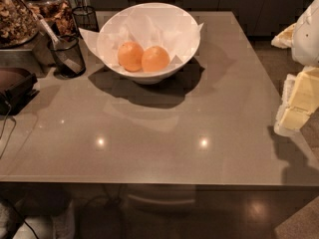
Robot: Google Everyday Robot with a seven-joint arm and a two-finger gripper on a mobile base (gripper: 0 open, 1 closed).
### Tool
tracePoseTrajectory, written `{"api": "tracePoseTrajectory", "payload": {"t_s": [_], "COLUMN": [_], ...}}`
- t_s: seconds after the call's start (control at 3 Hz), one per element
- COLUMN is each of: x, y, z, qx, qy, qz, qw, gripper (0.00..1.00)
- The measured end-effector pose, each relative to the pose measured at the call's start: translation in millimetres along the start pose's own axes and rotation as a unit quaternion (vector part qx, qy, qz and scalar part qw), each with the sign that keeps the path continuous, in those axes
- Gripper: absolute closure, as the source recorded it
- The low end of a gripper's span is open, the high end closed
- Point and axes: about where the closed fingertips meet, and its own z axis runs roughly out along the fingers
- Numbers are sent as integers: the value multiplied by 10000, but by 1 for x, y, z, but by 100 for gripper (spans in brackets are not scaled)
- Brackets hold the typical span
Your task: Pick orange from white bowl
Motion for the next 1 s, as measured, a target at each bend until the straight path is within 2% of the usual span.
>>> {"api": "tracePoseTrajectory", "payload": {"t_s": [0.33,0.67,1.0], "x": [0,-15,-43], "y": [0,-12,-45], "z": [0,1,8], "qx": [0,62,39], "qy": [0,59,204], "qz": [0,77,291], "qw": [10000,9999,9994], "gripper": [0,0,0]}}
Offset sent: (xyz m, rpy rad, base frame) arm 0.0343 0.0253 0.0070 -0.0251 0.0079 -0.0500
